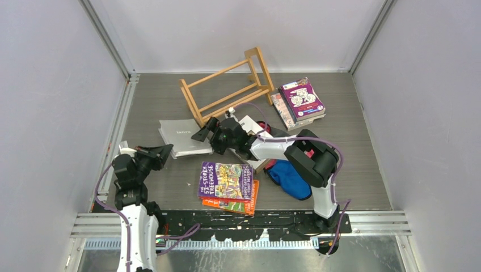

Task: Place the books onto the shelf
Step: Pick up the book from the center of the board.

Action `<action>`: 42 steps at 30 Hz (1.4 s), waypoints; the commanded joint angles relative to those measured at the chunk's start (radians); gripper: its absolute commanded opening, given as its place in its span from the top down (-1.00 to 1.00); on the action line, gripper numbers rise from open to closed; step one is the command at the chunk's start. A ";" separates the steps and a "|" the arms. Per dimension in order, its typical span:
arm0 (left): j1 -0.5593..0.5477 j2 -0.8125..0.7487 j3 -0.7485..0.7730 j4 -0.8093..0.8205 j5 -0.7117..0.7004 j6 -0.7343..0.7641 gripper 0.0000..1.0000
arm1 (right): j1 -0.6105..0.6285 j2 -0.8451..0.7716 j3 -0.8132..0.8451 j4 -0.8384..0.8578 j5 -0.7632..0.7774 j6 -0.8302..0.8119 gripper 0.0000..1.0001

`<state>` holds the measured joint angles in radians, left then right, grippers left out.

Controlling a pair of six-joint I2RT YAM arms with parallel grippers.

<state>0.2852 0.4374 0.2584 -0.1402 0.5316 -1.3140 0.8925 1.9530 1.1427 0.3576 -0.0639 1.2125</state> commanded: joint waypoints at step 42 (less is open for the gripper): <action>-0.004 -0.097 -0.119 0.037 0.168 0.016 1.00 | -0.010 -0.013 -0.107 0.737 -0.249 0.455 0.10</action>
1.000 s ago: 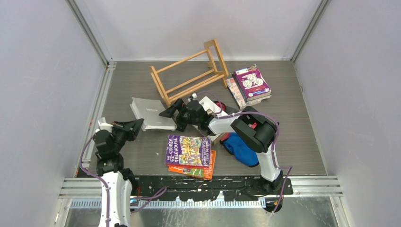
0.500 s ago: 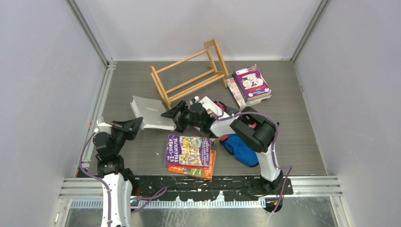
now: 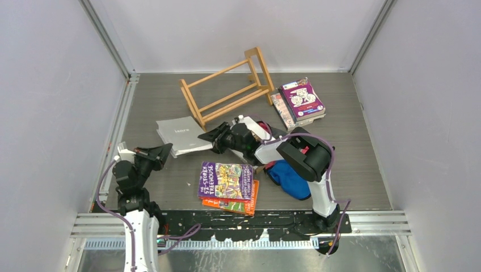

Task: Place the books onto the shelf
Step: Pick up the book from the center of the board.

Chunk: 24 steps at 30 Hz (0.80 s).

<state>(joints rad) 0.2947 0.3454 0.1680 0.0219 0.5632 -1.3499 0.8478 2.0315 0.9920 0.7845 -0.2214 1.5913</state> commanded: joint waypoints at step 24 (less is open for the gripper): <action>-0.007 0.059 0.477 -0.876 -0.269 0.369 0.19 | 0.093 -0.218 0.190 -0.093 -0.141 -0.274 0.58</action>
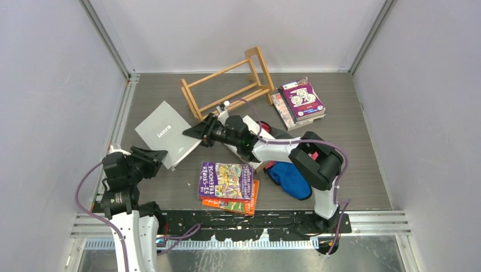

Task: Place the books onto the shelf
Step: Pick up the book from the center of the board.

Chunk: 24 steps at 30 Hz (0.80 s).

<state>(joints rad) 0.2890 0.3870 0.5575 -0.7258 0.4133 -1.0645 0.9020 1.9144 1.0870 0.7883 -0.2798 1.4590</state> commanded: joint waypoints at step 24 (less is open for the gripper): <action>-0.002 0.270 0.374 -0.077 -0.118 0.171 0.06 | -0.024 -0.117 0.697 -0.838 0.040 -0.753 0.60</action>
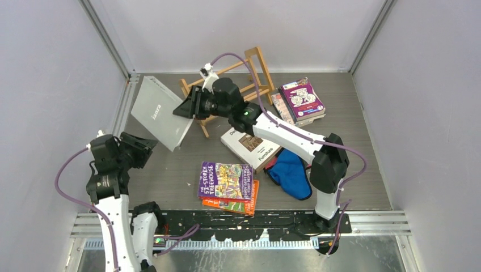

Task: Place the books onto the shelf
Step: Pick up the book from the center of the board, then place the book on the shelf.

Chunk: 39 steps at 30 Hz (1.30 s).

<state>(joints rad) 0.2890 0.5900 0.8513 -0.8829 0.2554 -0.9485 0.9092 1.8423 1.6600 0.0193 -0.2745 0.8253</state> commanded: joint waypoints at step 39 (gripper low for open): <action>-0.084 0.667 0.169 0.766 0.078 0.028 0.04 | -0.200 0.234 0.264 0.139 0.342 -0.595 0.66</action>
<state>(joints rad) 0.2398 1.2411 0.9836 -0.2459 0.3347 -0.9596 0.7071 2.0583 1.9362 0.0189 0.0525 0.2653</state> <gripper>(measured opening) 0.478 0.398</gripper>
